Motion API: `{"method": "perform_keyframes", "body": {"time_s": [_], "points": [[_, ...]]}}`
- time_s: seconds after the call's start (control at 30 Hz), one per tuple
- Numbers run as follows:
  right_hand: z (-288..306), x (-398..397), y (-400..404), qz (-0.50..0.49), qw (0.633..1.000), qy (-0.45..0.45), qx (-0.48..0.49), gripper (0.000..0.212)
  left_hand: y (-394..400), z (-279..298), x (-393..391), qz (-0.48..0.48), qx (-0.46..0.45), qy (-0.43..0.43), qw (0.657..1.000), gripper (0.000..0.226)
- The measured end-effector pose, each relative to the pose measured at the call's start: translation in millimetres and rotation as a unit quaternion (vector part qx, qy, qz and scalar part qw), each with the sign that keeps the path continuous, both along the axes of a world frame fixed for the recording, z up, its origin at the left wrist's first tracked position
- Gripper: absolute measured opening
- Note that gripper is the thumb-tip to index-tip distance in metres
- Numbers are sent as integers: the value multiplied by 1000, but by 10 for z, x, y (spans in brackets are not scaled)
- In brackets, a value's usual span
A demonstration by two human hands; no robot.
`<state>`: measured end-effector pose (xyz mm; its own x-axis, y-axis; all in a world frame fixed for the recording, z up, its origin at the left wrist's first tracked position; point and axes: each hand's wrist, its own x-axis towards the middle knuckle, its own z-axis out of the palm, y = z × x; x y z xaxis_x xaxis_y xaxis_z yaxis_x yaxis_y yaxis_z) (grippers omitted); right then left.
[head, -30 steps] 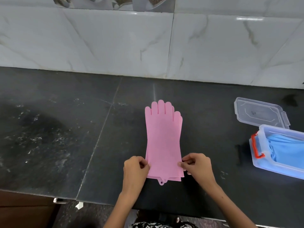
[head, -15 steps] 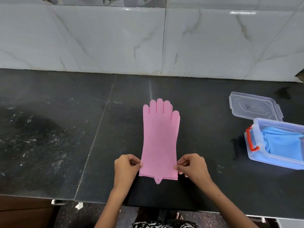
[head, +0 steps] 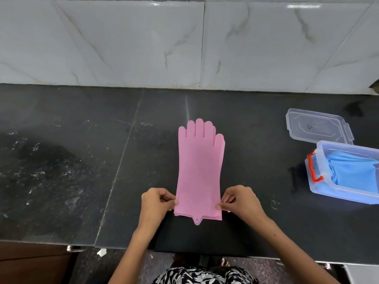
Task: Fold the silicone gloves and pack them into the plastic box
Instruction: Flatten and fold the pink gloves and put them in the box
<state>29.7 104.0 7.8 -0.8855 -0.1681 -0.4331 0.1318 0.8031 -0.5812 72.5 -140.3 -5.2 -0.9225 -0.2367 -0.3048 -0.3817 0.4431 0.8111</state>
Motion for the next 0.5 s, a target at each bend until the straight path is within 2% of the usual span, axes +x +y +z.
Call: {"method": "perform_keyframes", "body": {"time_s": [0.1, 0.17, 0.23, 0.3, 0.37, 0.43, 0.47, 0.5], "points": [[75, -151, 130, 12, 997, 71, -26, 5, -57, 28, -62, -24, -15, 46, 999, 12], [108, -260, 209, 19, 984, 171, -34, 10, -183, 43, -171, -66, -110, 145, 981, 17], [104, -357, 239, 81, 964, 253, -18, 23, -298, 48, -330, -164, -225, 240, 930, 33], [81, -448, 233, 177, 940, 291, 6, 33, -260, 73, -505, -287, -303, 307, 855, 41], [18, -541, 229, 268, 919, 288, 27, 38, -318, -9, -624, -389, -361, 360, 768, 47], [-53, -617, 239, 321, 908, 265, 47, 37, -571, -170, -719, -456, -392, 387, 699, 53], [-85, -643, 249, 333, 904, 263, 49, 35, -619, -250, -795, -480, -401, 392, 674, 53], [-109, -668, 263, 336, 903, 264, 43, 34, -532, -288, -876, -476, -410, 387, 675, 48]]}}
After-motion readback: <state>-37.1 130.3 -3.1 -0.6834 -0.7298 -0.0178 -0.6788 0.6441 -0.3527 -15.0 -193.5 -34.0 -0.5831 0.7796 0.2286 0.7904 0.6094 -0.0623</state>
